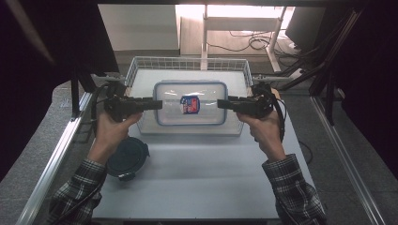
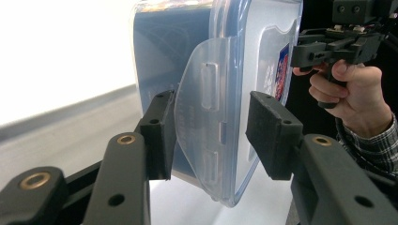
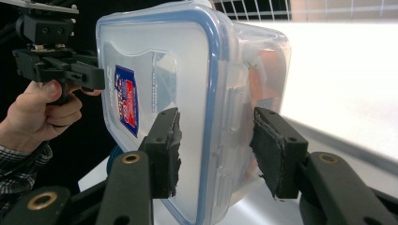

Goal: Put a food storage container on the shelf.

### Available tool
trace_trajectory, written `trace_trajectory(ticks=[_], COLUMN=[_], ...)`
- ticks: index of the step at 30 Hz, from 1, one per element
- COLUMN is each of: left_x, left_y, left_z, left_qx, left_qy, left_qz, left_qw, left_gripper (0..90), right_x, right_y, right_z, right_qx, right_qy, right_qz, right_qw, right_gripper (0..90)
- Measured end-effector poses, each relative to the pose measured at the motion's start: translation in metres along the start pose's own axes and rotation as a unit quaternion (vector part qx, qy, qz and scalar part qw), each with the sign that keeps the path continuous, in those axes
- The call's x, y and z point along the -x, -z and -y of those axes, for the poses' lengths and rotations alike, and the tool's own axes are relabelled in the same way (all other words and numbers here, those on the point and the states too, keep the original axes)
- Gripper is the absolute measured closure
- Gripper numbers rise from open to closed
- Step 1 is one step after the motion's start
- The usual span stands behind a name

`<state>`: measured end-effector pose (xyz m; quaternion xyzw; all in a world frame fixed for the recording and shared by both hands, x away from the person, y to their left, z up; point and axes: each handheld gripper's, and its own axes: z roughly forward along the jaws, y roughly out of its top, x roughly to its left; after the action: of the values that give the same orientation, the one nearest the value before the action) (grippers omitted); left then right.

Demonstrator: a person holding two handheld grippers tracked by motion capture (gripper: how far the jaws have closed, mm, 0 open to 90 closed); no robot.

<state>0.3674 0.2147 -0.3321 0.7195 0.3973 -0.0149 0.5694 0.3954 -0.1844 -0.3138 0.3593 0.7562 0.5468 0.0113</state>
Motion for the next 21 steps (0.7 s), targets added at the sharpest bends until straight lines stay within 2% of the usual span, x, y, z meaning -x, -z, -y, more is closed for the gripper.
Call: trace_trajectory(ticks=[5,21], left_x=[-0.005,-0.033], left_y=[-0.002,-0.013], left_z=[-0.013,-0.047], left_qx=[0.002,0.016], left_qy=[-0.004,0.007], left_qz=[0.000,0.009], left_qw=[1.0000,0.9998], left_gripper=[53.5,53.4], right_x=[0.006,0.024], right_y=[-0.002,-0.015], right_z=[-0.012,-0.041], right_qx=[0.005,0.016], right_qy=[0.001,-0.005], right_qz=[0.000,0.011], right_qw=[1.0000,0.9998], right_gripper=[52.5,52.5])
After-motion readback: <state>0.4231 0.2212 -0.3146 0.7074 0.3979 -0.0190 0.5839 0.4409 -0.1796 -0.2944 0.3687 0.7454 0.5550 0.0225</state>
